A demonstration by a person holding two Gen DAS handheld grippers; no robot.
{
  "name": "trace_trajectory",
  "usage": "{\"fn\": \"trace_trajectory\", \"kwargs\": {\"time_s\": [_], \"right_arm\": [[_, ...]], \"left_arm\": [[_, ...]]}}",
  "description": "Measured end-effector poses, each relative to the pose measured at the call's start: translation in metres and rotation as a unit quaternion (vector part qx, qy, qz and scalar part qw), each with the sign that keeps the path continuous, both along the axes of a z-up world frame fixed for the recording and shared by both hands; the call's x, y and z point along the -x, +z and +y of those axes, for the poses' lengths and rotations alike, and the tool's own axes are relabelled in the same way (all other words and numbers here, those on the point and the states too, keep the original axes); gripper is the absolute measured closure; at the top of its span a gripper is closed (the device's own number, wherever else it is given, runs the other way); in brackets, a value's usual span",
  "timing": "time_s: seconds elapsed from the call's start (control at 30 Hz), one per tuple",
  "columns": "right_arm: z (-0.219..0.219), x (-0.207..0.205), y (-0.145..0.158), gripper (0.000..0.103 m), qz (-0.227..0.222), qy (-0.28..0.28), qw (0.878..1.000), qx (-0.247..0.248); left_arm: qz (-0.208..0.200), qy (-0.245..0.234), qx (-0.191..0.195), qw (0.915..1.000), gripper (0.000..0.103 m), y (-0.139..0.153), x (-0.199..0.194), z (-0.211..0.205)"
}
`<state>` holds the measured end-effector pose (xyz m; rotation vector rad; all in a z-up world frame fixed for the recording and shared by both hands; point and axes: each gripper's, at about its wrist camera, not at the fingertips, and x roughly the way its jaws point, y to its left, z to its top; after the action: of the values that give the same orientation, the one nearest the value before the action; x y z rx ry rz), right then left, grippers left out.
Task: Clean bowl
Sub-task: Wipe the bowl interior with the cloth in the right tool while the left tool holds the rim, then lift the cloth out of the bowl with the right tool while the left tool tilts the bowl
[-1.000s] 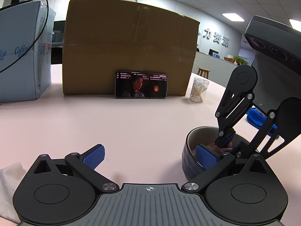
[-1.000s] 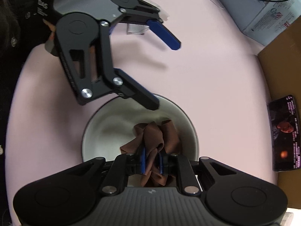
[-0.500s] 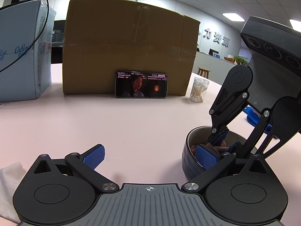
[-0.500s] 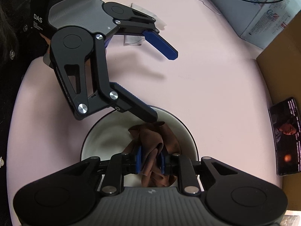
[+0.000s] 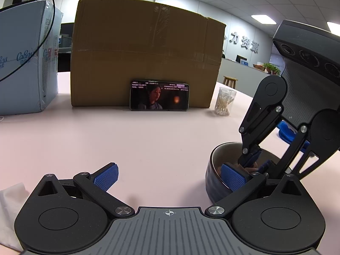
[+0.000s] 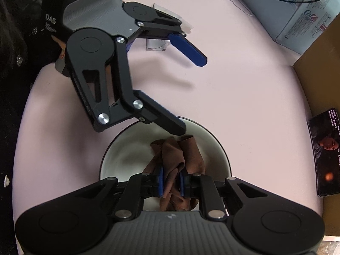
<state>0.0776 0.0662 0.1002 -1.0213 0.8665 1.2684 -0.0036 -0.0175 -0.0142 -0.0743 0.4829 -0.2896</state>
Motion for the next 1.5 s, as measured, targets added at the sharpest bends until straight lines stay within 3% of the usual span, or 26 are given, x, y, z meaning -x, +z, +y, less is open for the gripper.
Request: {"fn": "trace_trajectory", "kwargs": {"time_s": [0.13,0.27,0.37,0.47,0.53,0.6,0.67,0.7,0.73,0.77,0.87,0.97,1.07,1.2,1.5], "right_arm": [[-0.005,-0.002,-0.004,0.087,-0.024,-0.027,0.999,-0.02],[-0.027,0.007,0.001,0.088,-0.032,-0.066,0.994,-0.087],[-0.048,0.013,0.007,0.088,-0.038,-0.104,0.982,-0.151],[-0.069,0.022,0.009,0.088,-0.051,-0.161,0.959,-0.229],[-0.085,0.032,0.009,0.088,-0.056,-0.199,0.937,-0.283],[-0.106,0.045,0.009,0.088,-0.051,-0.25,0.901,-0.35],[-0.122,0.055,0.01,0.087,-0.043,-0.282,0.874,-0.393],[-0.135,0.066,0.008,0.087,-0.033,-0.316,0.844,-0.432],[-0.141,0.069,0.007,0.087,-0.026,-0.33,0.831,-0.447],[-0.149,0.077,0.002,0.086,-0.016,-0.355,0.809,-0.468],[-0.165,0.09,-0.014,0.086,0.009,-0.41,0.769,-0.491],[-0.179,0.092,-0.026,0.085,0.025,-0.46,0.739,-0.491],[-0.182,0.092,-0.037,0.085,0.042,-0.484,0.726,-0.486],[-0.177,0.098,-0.043,0.085,0.048,-0.482,0.734,-0.476],[-0.15,0.114,-0.051,0.085,0.091,-0.43,0.783,-0.44]], "left_arm": [[-0.001,0.0,0.0,1.0,0.0,0.001,0.001,-0.001],[0.0,0.0,0.001,1.0,0.0,0.001,0.001,0.0],[-0.001,0.0,0.0,1.0,0.0,0.001,0.002,-0.001],[-0.003,0.001,-0.002,1.0,0.0,0.001,0.002,0.0],[-0.003,0.001,-0.003,1.0,0.0,0.001,0.002,-0.001],[-0.004,0.001,-0.002,1.0,0.0,0.001,0.002,0.0],[-0.004,0.001,0.001,1.0,0.0,0.001,0.003,0.001],[-0.005,0.001,0.003,1.0,0.0,0.001,0.003,0.001],[-0.005,0.002,0.006,1.0,0.0,0.001,0.003,0.002],[-0.004,0.001,0.011,0.9999,0.0,0.001,0.002,0.003],[-0.005,-0.005,0.02,0.9998,0.0,0.002,0.003,0.005],[-0.005,-0.017,0.023,0.9996,0.0,0.002,0.002,0.002],[0.001,-0.025,0.027,0.9993,0.0,0.002,0.001,-0.001],[0.018,-0.051,0.077,0.9956,0.0,0.003,-0.004,-0.003],[0.067,-0.101,0.168,0.9782,0.0,0.004,-0.025,-0.017]]}}
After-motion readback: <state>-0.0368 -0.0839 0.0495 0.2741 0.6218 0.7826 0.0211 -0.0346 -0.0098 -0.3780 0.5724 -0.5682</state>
